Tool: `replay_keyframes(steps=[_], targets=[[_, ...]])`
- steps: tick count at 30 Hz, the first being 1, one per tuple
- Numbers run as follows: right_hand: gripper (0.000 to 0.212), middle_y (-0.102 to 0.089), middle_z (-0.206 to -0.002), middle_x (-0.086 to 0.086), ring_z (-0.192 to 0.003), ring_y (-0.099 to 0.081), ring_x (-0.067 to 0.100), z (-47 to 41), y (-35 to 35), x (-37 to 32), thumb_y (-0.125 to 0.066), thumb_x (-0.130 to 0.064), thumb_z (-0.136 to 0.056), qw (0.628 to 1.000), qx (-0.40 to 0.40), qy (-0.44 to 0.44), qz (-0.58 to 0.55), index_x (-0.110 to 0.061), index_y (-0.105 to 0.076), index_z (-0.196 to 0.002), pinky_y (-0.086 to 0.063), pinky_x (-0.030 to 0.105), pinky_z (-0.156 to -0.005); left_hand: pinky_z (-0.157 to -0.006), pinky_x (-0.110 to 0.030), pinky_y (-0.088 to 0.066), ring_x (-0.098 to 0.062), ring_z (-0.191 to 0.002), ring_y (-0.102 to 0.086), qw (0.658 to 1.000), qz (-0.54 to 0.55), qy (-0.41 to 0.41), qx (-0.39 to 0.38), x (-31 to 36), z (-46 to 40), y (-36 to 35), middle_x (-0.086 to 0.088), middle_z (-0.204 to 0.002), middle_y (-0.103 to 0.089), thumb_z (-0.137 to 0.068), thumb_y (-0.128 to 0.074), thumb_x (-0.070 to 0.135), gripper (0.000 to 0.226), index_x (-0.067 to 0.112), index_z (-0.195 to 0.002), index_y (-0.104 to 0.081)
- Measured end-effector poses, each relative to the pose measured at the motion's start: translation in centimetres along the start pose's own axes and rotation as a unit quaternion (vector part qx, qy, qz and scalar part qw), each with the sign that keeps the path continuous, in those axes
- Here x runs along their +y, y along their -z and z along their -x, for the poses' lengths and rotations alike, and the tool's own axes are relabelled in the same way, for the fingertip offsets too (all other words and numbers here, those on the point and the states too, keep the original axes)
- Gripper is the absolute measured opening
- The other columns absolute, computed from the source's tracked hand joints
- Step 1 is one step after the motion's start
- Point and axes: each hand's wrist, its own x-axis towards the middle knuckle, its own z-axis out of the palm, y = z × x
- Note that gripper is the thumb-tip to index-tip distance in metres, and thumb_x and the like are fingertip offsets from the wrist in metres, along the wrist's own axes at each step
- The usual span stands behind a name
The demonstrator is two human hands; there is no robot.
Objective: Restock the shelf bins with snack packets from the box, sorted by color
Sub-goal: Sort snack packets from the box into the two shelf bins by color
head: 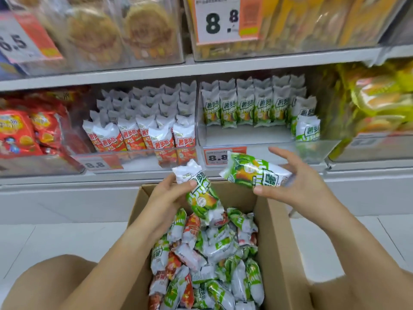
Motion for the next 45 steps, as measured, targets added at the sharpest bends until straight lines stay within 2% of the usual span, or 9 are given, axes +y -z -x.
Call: replay_keyframes(steps=[6, 10, 18, 23, 28, 36, 39, 42, 45], targets=[[0.082, -0.054, -0.108, -0.012, -0.094, -0.056, 0.003, -0.2, 1.4, 0.0, -0.088, -0.029, -0.063, 0.998, 0.055, -0.022, -0.025, -0.039, -0.046, -0.133, -0.045, 0.019, -0.079, -0.065, -0.028, -0.058, -0.020, -0.076, -0.070, 0.964, 0.244, 0.105, -0.014, 0.8, -1.0, -2.7, -0.007, -0.093, -0.071, -0.049, -0.090, 0.034, 0.058, 0.010, -0.099, -0.072], [0.012, -0.064, -0.072, 0.004, -0.071, -0.060, 0.019, -1.0, 1.7, 1.0, -0.076, -0.003, -0.077, 0.991, 0.052, -0.007, -0.126, -0.014, -0.071, -0.082, -0.050, 0.022, -0.072, -0.061, -0.029, -0.058, -0.018, -0.070, -0.070, 0.975, 0.199, 0.090, -0.039, 2.2, -0.9, -5.3, -0.006, -0.086, -0.072, -0.070, -0.073, 0.031, 0.037, 0.012, -0.101, -0.070], [0.005, -0.067, -0.088, 0.006, -0.082, -0.064, 0.016, -1.8, 0.9, 2.5, -0.069, -0.020, -0.087, 0.984, 0.011, -0.096, -0.150, -0.019, -0.067, -0.082, -0.052, 0.026, -0.072, -0.086, -0.039, -0.055, -0.028, -0.093, -0.068, 0.984, 0.082, 0.151, -0.038, 0.0, -1.0, -7.7, -0.012, -0.102, -0.071, -0.083, -0.062, 0.035, 0.039, 0.011, -0.113, -0.067], [0.047, -0.069, -0.112, -0.004, -0.103, -0.065, 0.012, -0.7, -0.8, 2.1, -0.072, -0.049, -0.078, 0.976, -0.155, -0.095, -0.124, -0.023, -0.063, -0.116, -0.054, 0.031, -0.088, -0.106, -0.046, -0.041, -0.031, -0.118, -0.059, 0.989, 0.015, 0.117, -0.085, -1.8, -0.6, -9.3, -0.019, -0.125, -0.063, -0.087, -0.056, 0.044, 0.055, 0.004, -0.125, -0.060], [0.058, -0.073, -0.100, -0.002, -0.094, -0.069, 0.014, -1.1, -2.1, 3.8, -0.085, -0.037, -0.061, 0.983, -0.106, -0.094, -0.117, -0.020, -0.064, -0.112, -0.051, 0.042, -0.096, -0.099, -0.038, -0.048, -0.023, -0.112, -0.063, 0.992, -0.055, 0.096, -0.052, -3.6, -1.9, -10.0, -0.009, -0.118, -0.068, -0.091, -0.043, 0.057, 0.060, 0.010, -0.124, -0.062], [0.051, -0.059, -0.098, 0.000, -0.089, -0.053, 0.021, -1.5, 1.5, 5.1, -0.072, -0.050, -0.075, 0.951, -0.032, -0.137, 0.277, -0.022, -0.051, -0.112, -0.041, 0.030, -0.070, -0.071, -0.028, -0.043, -0.020, -0.079, -0.049, 0.923, -0.267, 0.274, 0.025, -14.9, -7.6, -7.5, -0.001, -0.071, -0.060, -0.094, -0.055, 0.025, 0.017, 0.012, -0.083, -0.053], [0.051, -0.058, -0.098, 0.002, -0.097, -0.057, 0.025, -1.7, 2.4, 5.1, -0.064, -0.052, -0.080, 0.906, -0.010, -0.095, 0.412, -0.019, -0.045, -0.113, -0.033, 0.029, -0.065, -0.073, -0.031, -0.045, -0.025, -0.085, -0.054, 0.913, -0.222, 0.336, 0.067, -18.8, -9.5, -8.2, -0.011, -0.095, -0.054, -0.092, -0.060, 0.033, 0.030, 0.008, -0.105, -0.052], [0.047, -0.053, -0.087, 0.000, -0.091, -0.056, 0.026, -2.0, 3.3, 5.0, -0.060, -0.052, -0.081, 0.892, 0.009, -0.055, 0.448, -0.019, -0.043, -0.110, -0.031, 0.029, -0.064, -0.089, -0.042, -0.053, -0.033, -0.103, -0.061, 0.910, -0.240, 0.326, 0.083, -25.0, -12.6, -7.4, -0.017, -0.116, -0.061, -0.058, -0.070, 0.057, 0.086, 0.003, -0.123, -0.053], [0.050, -0.045, -0.085, -0.002, -0.096, -0.058, 0.027, -2.6, 3.6, 5.3, -0.061, -0.052, -0.081, 0.895, 0.011, -0.045, 0.444, -0.020, -0.042, -0.114, -0.032, 0.030, -0.066, -0.090, -0.050, -0.053, -0.034, -0.104, -0.062, 0.919, -0.189, 0.334, 0.093, -28.4, -14.2, -7.3, -0.013, -0.112, -0.063, -0.062, -0.073, 0.050, 0.068, 0.008, -0.113, -0.057]])
